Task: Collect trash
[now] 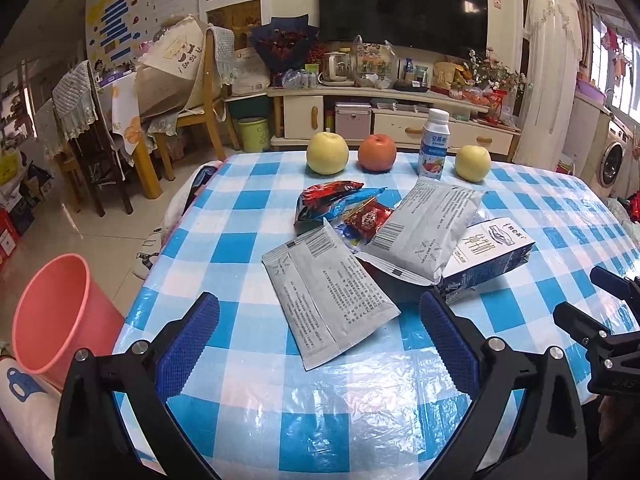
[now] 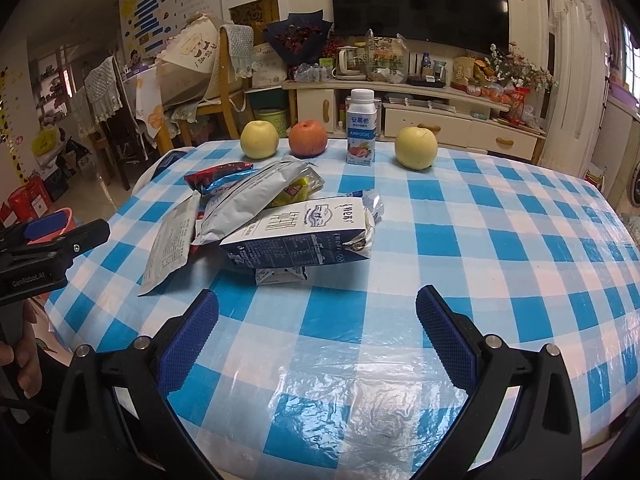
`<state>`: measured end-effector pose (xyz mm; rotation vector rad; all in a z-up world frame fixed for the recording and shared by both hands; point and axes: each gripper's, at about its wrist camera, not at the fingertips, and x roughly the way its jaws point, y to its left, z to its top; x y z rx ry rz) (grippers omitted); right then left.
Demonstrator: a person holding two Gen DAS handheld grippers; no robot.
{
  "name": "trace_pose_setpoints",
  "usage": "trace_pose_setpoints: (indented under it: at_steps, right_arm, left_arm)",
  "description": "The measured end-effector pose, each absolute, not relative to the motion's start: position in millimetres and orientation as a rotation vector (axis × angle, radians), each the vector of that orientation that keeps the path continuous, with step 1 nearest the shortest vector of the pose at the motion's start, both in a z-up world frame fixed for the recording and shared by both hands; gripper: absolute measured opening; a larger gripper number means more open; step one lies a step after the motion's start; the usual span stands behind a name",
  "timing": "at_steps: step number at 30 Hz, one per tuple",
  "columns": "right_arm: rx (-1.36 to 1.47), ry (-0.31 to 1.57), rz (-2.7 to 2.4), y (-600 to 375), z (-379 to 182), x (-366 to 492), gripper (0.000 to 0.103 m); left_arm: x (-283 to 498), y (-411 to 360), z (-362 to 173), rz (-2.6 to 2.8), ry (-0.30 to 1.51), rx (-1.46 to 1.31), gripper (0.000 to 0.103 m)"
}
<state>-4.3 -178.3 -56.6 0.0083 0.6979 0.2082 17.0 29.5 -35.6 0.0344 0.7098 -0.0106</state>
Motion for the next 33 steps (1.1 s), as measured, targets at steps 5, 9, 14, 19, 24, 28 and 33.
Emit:
trace_pose_setpoints:
  at_steps: [5,9,14,19,24,28,33]
  right_arm:
    - [0.003,0.698,0.216,-175.1,-57.0,-3.2,0.1]
    - [0.008,0.702,0.211,-174.8,-57.0,-2.9,0.1]
    - [0.008,0.7,0.208,-174.5,-56.9,-2.9,0.1]
    - [0.004,0.702,0.209,-174.0,-57.0,-2.4,0.1]
    - [0.012,0.708,0.21,-174.8,-57.7,-1.9,0.1]
    - [0.013,0.708,0.209,-175.0,-57.7,-1.6,0.1]
    - [0.014,0.707,0.211,-174.7,-58.2,-1.4,0.1]
  left_arm:
    - [16.9,26.1,-37.0,-0.015,0.711,0.049,0.099]
    - [16.0,23.8,-36.6,-0.016,0.707,0.059,0.099]
    - [14.8,23.9,-36.7,-0.02,0.708,0.05,0.099]
    - [15.1,21.0,-36.9,-0.021,0.706,0.05,0.099]
    - [14.5,22.6,-36.2,-0.021,0.704,0.048,0.099]
    - [15.2,23.7,-36.3,-0.022,0.706,0.046,0.099]
    - [14.9,22.9,-36.3,-0.02,0.707,0.053,0.099]
